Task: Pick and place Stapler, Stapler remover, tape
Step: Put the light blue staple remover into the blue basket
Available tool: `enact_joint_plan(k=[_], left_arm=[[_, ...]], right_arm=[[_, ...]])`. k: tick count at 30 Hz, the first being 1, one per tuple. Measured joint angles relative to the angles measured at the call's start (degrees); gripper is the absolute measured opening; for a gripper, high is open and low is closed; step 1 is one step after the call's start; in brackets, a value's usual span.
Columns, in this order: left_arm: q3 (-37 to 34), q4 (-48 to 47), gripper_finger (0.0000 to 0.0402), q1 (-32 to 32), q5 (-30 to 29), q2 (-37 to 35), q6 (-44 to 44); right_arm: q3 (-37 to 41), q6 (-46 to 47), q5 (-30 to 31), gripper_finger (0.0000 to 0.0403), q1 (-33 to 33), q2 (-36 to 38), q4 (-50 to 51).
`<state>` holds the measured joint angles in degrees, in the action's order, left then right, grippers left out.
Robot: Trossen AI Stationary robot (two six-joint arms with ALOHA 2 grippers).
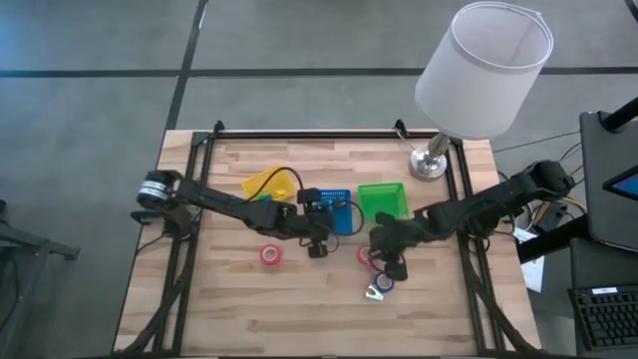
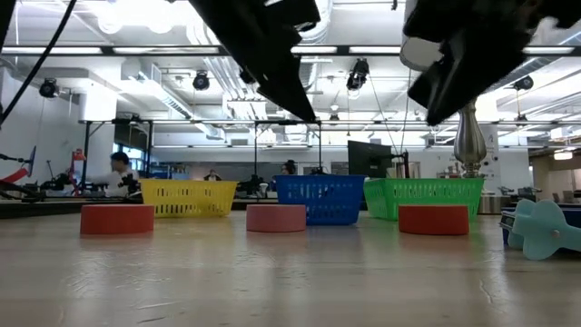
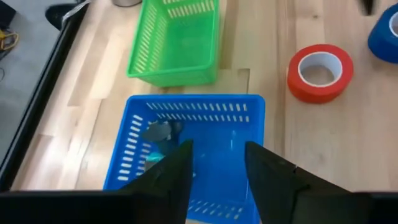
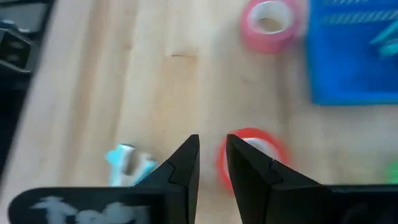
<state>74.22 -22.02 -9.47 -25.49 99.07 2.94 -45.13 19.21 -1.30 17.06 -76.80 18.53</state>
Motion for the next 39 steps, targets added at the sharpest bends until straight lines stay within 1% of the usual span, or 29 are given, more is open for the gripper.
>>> enact_joint_plan(k=[2,7,9,12,15,20,23,27,33,35,39], left_arm=[[-0.01,-0.67,0.0142,0.00,-0.03,-0.58,-0.38],[-0.05,-1.36,0.0137,0.00,-0.12,-1.49,-1.40],[-0.07,-1.36,0.0138,0.00,-0.14,-1.73,-1.42],[-0.08,-1.55,0.0136,0.00,-0.14,-1.84,-1.42],[-0.25,-1.62,0.0135,0.02,-0.16,-1.88,-1.44],[-0.33,-2.52,0.0135,0.02,-0.16,-1.90,-1.46],[-0.33,-2.58,0.0135,0.02,-0.16,-1.91,-1.51],[-0.33,-2.58,0.0135,0.02,-0.36,-1.91,-2.91],[-0.42,-2.67,0.0135,0.02,-0.87,-1.93,-3.15],[-0.42,-2.69,0.0135,0.02,-1.15,-1.93,-3.08],[-0.42,-2.92,0.0135,0.02,-1.27,-1.93,-2.85]], right_arm=[[0.97,2.43,-0.11,0.0078,3.20,-0.69,-2.31],[0.70,7.85,-0.49,0.0092,9.22,-3.70,-2.37],[0.42,10.63,-1.62,0.0098,9.86,-4.92,-2.50],[0.13,14.35,-5.78,0.0106,10.27,-7.32,-2.73],[0.08,18.92,-7.52,0.0110,11.26,-10.38,-2.58],[-1.32,23.30,-7.80,0.0110,14.42,-16.14,-3.78],[-2.57,25.62,-7.84,0.0105,16.23,-19.92,-2.77],[-4.66,25.25,-7.55,0.0100,16.61,-22.72,-3.24],[-5.37,19.01,-6.93,0.0105,13.75,-22.94,-1.81],[-5.22,16.05,-3.18,0.0107,12.39,-22.12,-0.87],[-5.11,8.66,7.01,0.0105,9.53,-21.06,-0.67]])
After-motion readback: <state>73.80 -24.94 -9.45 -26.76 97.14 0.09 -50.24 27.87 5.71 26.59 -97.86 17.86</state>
